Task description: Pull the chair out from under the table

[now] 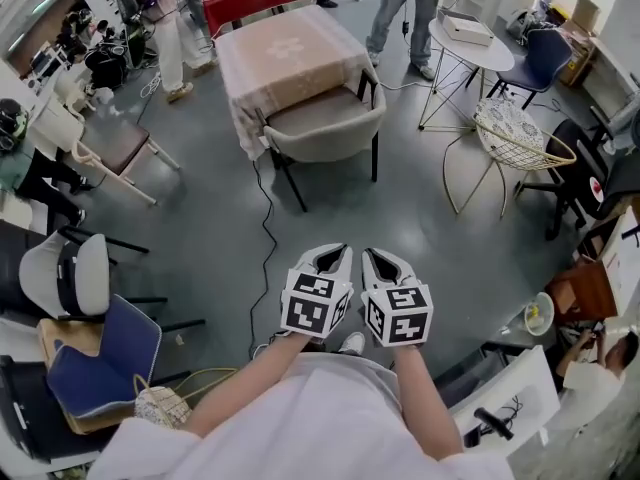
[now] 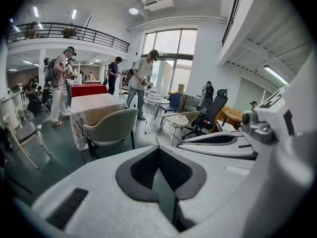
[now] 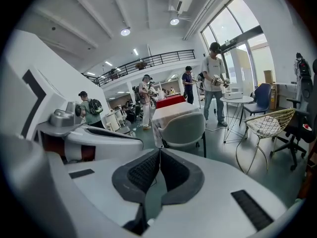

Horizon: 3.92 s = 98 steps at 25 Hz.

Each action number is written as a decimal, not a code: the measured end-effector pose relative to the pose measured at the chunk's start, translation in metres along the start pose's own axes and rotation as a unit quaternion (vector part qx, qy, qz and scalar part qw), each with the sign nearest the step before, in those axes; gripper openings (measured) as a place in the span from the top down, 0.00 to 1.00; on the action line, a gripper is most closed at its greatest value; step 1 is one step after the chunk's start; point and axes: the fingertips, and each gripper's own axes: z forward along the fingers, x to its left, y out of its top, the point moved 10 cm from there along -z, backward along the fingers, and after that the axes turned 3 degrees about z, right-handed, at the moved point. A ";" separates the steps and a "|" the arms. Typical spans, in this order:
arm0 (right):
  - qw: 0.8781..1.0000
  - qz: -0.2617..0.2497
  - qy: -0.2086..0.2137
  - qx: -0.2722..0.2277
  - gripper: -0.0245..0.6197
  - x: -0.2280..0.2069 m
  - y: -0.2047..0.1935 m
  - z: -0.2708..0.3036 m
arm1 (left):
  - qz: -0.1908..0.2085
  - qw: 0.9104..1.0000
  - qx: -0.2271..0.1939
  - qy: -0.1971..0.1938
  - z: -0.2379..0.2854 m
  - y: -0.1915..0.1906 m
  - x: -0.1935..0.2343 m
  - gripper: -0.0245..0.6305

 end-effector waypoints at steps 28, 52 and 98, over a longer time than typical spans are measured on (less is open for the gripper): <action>0.999 -0.010 -0.025 0.025 0.95 -0.044 0.105 0.180 | -0.004 0.999 0.001 -0.048 0.141 0.108 0.154 0.96; 0.956 -0.276 0.025 0.097 0.95 -0.133 0.174 0.278 | 0.077 0.996 0.032 -0.042 0.234 0.147 0.205 0.95; 0.604 -0.704 0.328 0.179 0.84 -0.209 0.178 0.395 | 0.394 0.874 0.284 -0.001 0.334 0.142 0.197 0.79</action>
